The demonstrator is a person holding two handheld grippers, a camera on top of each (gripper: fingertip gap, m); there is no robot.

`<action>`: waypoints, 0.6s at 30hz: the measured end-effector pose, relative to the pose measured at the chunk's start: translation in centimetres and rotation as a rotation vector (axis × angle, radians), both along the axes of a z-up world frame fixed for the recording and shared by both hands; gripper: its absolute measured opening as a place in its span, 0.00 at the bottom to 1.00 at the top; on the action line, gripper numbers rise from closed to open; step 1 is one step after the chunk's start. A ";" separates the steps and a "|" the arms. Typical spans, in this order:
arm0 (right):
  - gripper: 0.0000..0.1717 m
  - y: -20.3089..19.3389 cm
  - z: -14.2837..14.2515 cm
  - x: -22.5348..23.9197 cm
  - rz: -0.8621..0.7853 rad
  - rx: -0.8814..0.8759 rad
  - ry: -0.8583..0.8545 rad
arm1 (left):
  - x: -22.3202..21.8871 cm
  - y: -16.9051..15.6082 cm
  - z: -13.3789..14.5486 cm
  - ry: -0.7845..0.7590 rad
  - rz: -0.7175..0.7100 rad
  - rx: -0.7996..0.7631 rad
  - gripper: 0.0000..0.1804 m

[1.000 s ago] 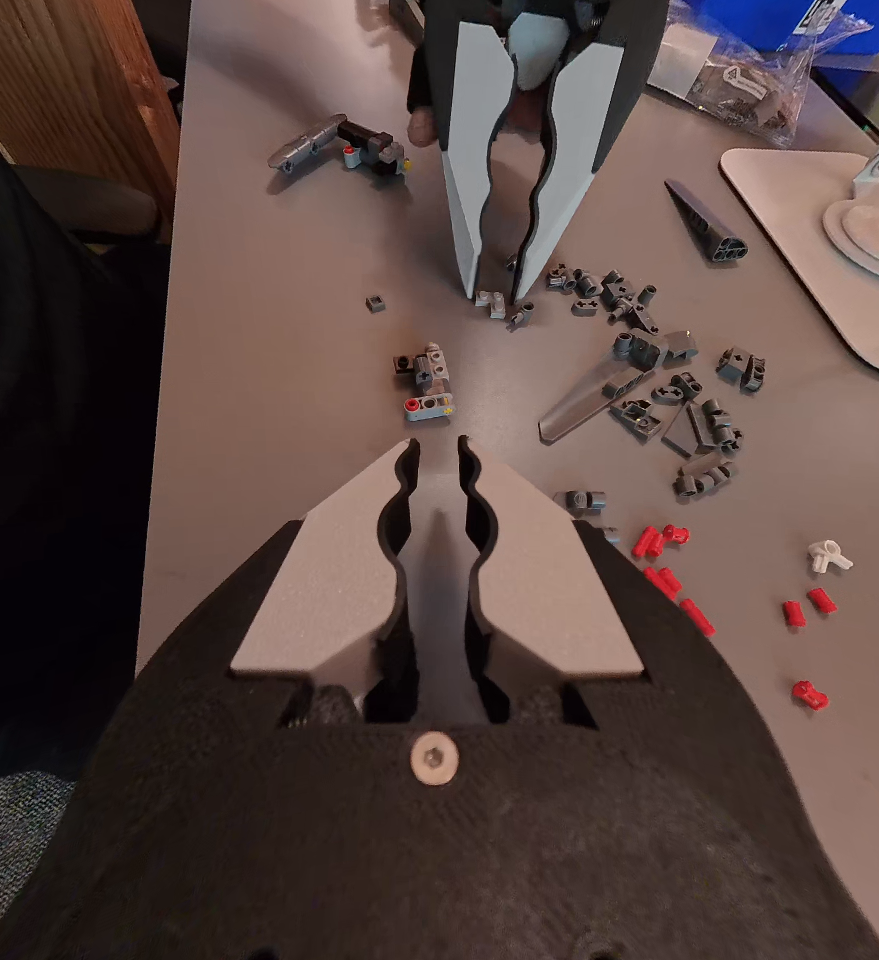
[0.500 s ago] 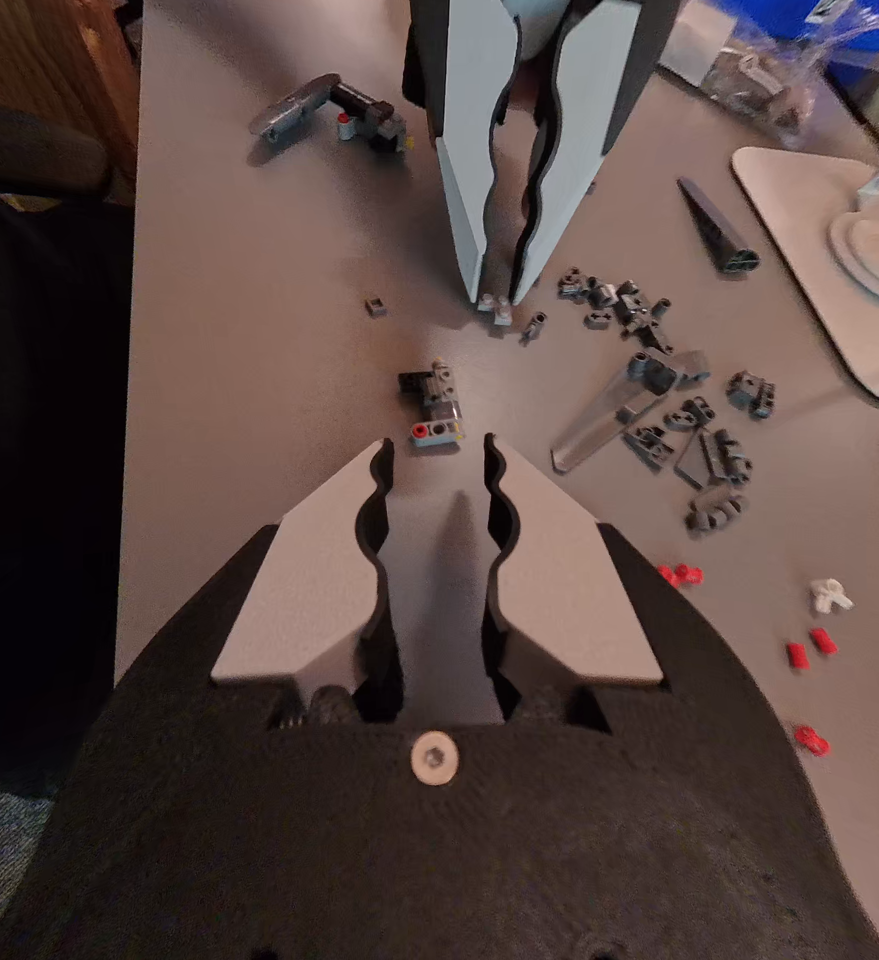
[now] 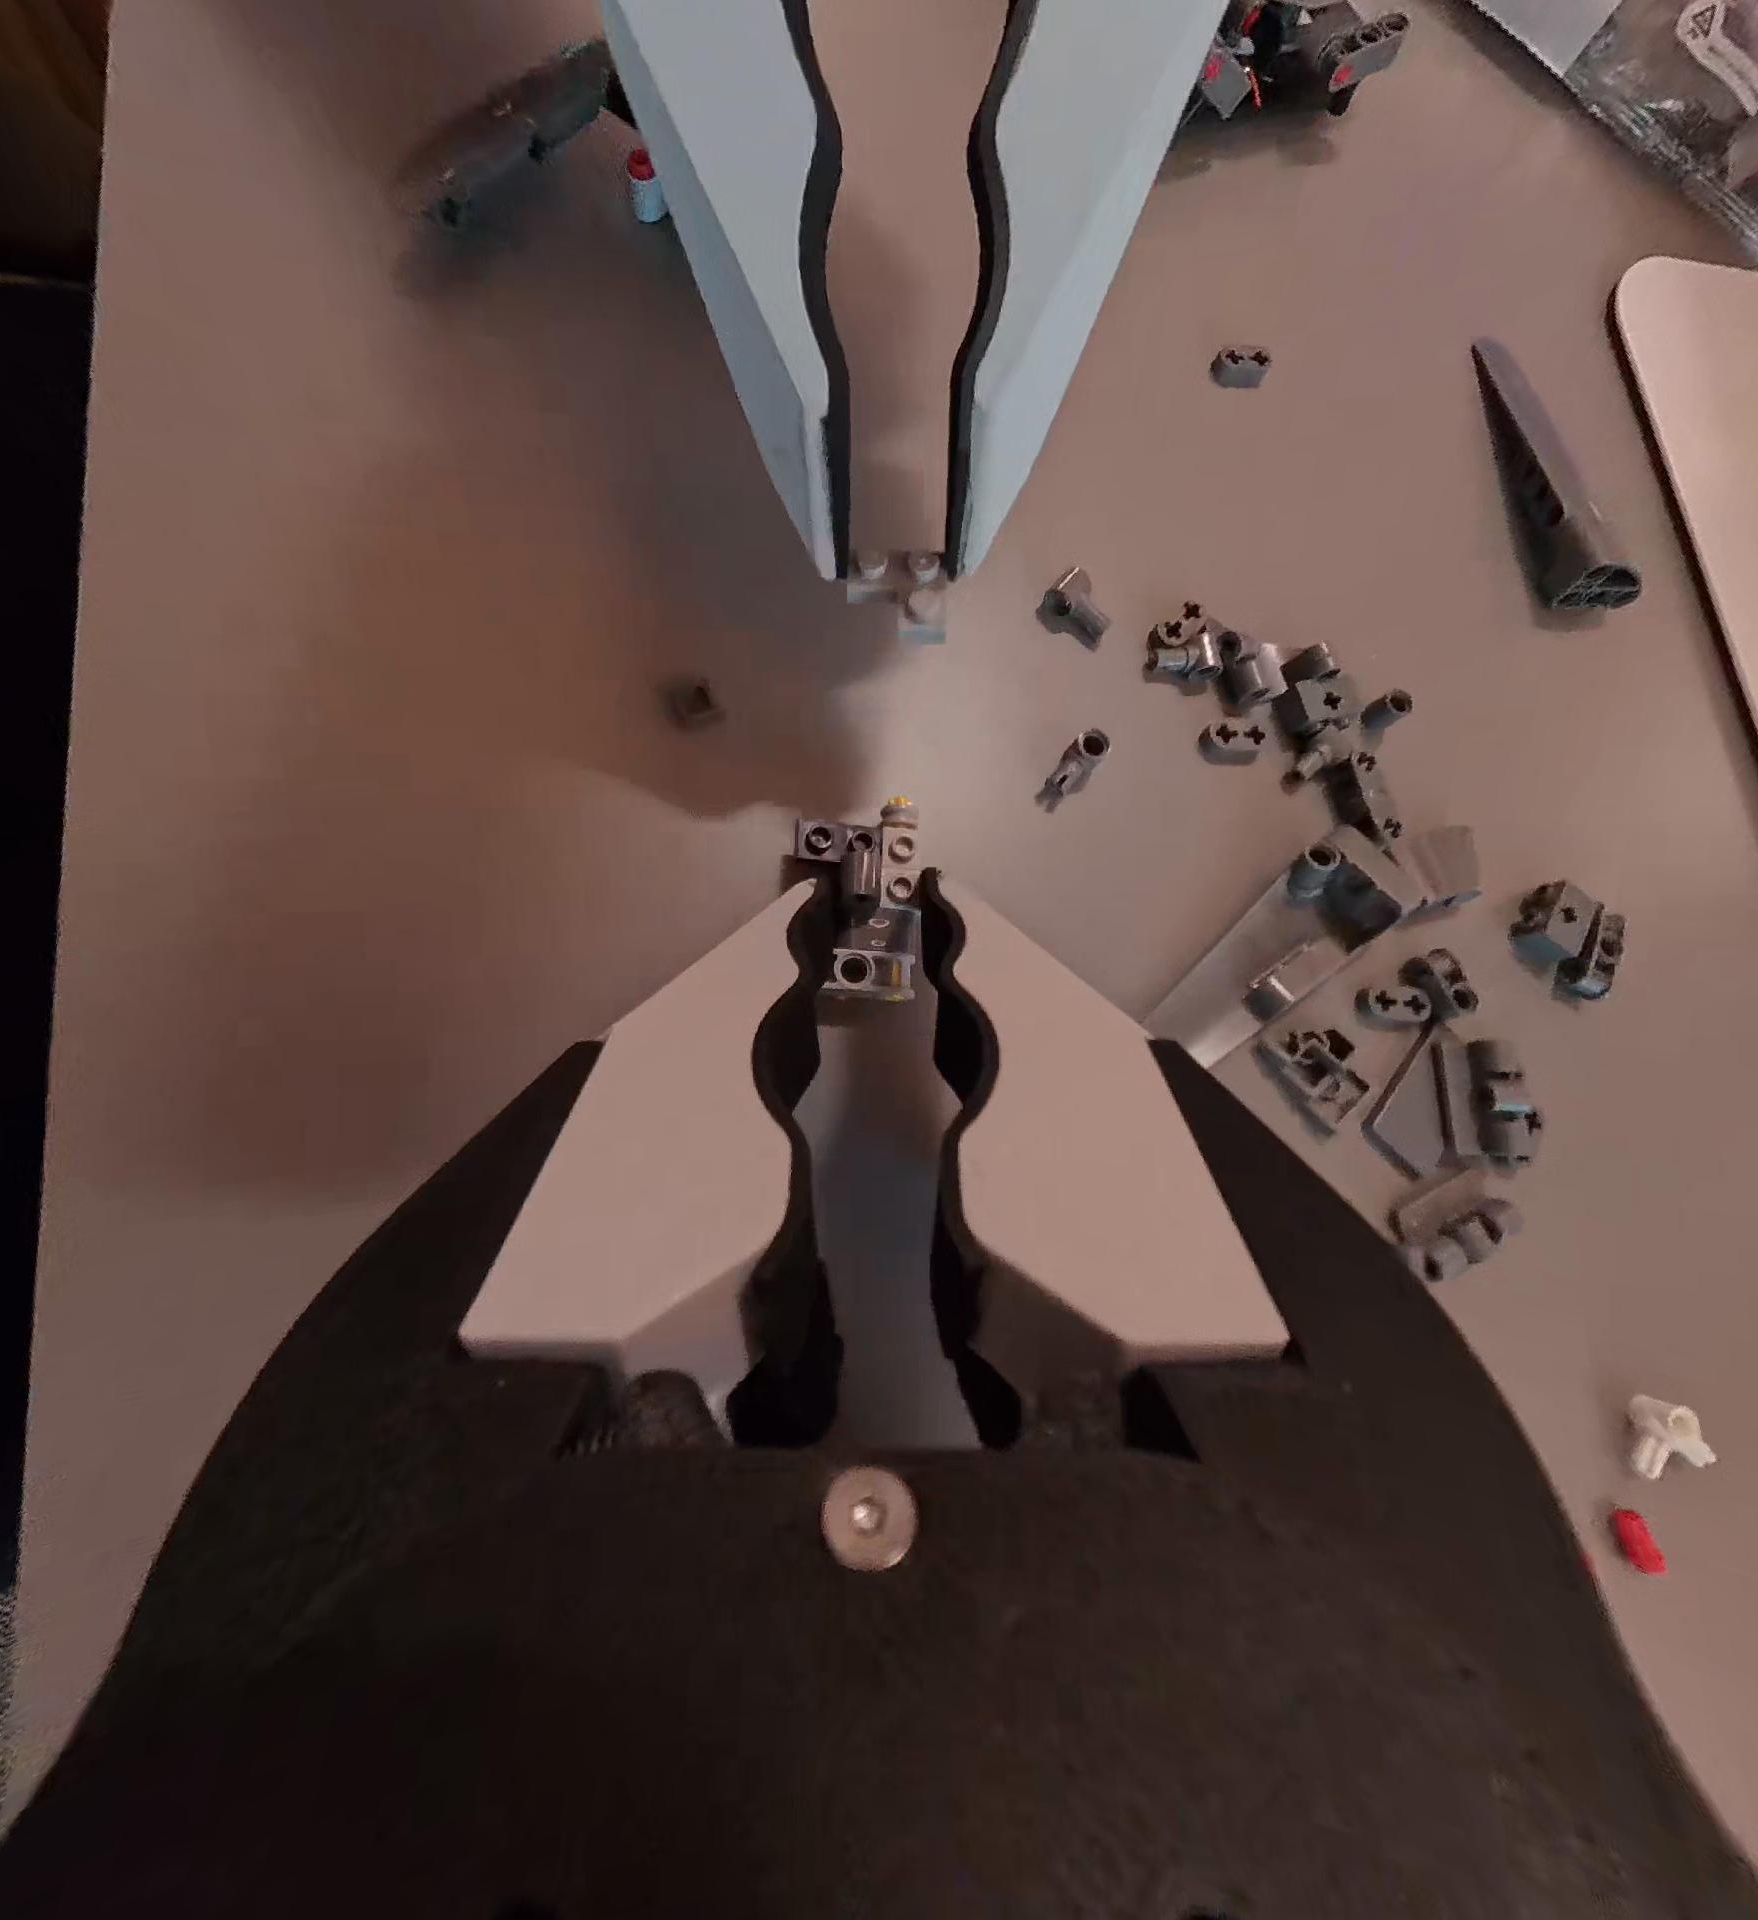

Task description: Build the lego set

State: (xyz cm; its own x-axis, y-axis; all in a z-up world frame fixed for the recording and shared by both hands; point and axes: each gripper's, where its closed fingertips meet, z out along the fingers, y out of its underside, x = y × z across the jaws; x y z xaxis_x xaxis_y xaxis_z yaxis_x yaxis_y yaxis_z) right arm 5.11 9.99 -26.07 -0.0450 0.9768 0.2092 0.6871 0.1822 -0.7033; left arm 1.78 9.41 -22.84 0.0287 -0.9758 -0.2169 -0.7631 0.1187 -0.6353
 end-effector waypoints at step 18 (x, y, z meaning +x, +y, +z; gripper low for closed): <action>0.08 0.6 0.0 -1.7 0.039 0.004 0.023 | 1.6 1.1 -2.2 0.127 0.000 -0.007 0.08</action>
State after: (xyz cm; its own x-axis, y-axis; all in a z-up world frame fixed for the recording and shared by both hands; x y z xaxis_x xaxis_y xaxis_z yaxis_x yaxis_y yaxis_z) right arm 3.44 10.58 -26.05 -0.0786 0.9736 0.2142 0.6632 0.2115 -0.7179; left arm 3.39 10.48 -25.04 0.0014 -0.9773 -0.2117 -0.8373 0.1146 -0.5346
